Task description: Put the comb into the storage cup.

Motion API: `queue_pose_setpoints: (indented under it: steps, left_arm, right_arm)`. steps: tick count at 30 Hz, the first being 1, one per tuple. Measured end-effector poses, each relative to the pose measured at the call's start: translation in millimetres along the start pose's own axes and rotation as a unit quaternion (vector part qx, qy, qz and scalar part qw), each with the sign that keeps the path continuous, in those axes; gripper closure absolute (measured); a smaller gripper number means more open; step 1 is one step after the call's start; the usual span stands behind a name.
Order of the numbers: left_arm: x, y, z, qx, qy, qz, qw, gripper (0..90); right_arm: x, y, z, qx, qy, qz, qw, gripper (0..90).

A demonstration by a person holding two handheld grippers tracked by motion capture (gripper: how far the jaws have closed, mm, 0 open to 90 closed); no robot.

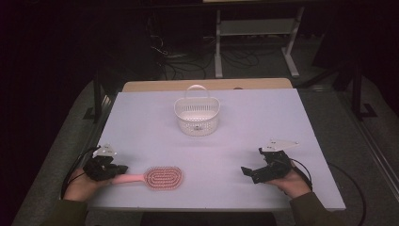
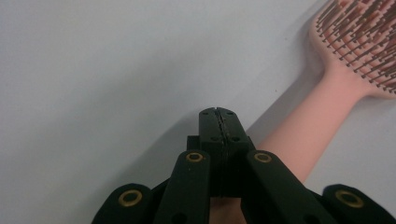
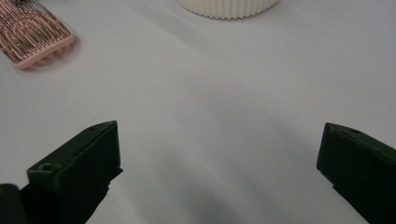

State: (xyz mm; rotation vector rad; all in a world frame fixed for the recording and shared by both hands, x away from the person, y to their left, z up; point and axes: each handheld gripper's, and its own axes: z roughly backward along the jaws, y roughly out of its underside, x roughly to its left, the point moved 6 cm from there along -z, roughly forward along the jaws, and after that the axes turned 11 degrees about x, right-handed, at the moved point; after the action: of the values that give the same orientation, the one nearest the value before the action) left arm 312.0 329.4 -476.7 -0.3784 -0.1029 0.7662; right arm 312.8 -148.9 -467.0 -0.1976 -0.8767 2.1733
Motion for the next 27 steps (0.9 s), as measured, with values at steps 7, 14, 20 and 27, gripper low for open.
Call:
queue_pose_setpoints:
  steps: [7,14,20,27]
  left_arm:
    - [-6.1,8.4,2.0,0.003,0.004,0.001,1.0,90.0]
    - [-12.3,16.4,4.3,0.002,0.008,0.002,1.0,90.0]
    - [-19.2,21.5,6.0,0.002,0.013,-0.001,0.9999,90.0]
    - [-26.6,25.9,7.1,0.0,0.023,-0.002,0.9997,90.0]
  right_arm:
    - [0.6,0.1,-0.7,0.002,-0.001,0.002,1.0,0.0]
    - [1.0,-0.1,-1.0,0.002,-0.001,0.003,1.0,0.0]
    - [1.0,-0.3,-1.4,0.002,-0.001,0.003,1.0,0.0]
    - [1.0,-0.3,-1.4,0.003,-0.001,0.003,1.0,0.0]
